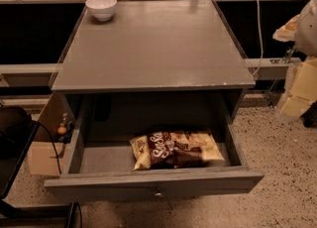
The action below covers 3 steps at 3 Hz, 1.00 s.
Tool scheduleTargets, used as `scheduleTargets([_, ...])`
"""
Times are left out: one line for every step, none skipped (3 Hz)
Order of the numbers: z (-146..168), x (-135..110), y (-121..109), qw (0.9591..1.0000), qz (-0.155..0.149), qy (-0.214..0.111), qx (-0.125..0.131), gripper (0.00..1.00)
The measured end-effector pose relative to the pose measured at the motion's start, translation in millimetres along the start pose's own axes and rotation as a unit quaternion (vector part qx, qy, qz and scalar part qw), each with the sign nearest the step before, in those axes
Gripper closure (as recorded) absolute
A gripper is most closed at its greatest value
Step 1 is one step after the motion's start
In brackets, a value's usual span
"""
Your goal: Pick brown chip bag from top drawer and place on counter
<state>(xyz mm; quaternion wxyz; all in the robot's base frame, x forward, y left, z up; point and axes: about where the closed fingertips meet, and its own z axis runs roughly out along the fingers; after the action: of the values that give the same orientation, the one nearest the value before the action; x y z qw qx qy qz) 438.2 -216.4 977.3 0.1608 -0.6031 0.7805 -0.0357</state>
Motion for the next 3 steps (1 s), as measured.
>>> scheduleTargets([9, -2, -2, 0.9999, 0.002, -0.009, 0.006, 0.0])
scheduleTargets([22, -3, -4, 0.9997, 0.003, -0.023, 0.006, 0.0])
scheduleTargets([44, -6, -5, 0.9989, 0.005, -0.046, 0.0, 0.0])
